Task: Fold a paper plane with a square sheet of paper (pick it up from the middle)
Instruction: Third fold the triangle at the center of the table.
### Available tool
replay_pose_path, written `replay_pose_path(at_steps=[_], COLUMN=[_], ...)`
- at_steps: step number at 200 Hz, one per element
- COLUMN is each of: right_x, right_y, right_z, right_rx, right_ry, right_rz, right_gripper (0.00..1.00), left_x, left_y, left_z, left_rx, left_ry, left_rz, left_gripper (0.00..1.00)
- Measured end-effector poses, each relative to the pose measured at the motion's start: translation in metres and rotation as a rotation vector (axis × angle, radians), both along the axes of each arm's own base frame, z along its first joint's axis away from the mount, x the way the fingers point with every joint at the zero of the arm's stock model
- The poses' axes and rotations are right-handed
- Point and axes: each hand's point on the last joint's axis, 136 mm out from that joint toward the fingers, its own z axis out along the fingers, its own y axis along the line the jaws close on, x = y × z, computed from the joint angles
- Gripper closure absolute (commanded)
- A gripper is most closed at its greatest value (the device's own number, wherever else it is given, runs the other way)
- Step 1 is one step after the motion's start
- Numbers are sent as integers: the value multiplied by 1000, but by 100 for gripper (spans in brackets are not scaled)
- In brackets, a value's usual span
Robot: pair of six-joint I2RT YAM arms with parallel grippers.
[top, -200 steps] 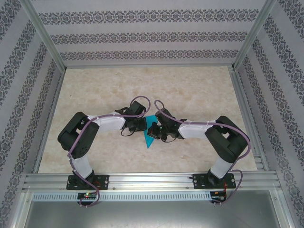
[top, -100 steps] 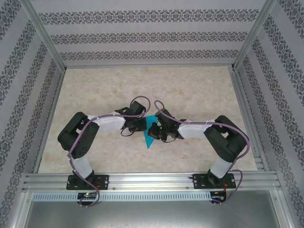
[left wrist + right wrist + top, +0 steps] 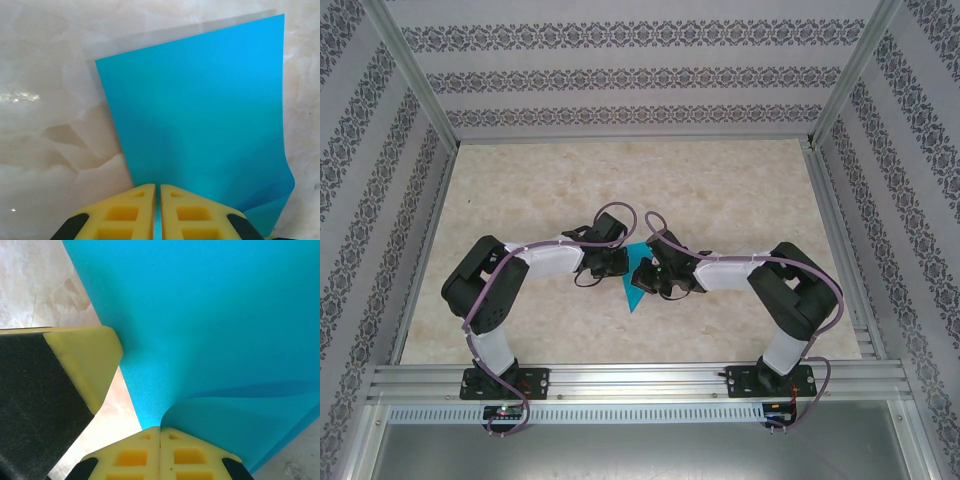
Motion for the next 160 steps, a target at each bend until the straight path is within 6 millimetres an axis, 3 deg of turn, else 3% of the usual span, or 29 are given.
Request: replay_pose_path(at_steps=[160], right_x=[2], right_y=[0], right_z=[-2], right_rx=[-4], right_ry=[-4], right_rz=[-5], right_gripper=[94], left_x=[-1], left_y=[-1], left_z=[0], left_rx=[-7], left_ry=[6], left_rz=[-5], left_gripper=[88])
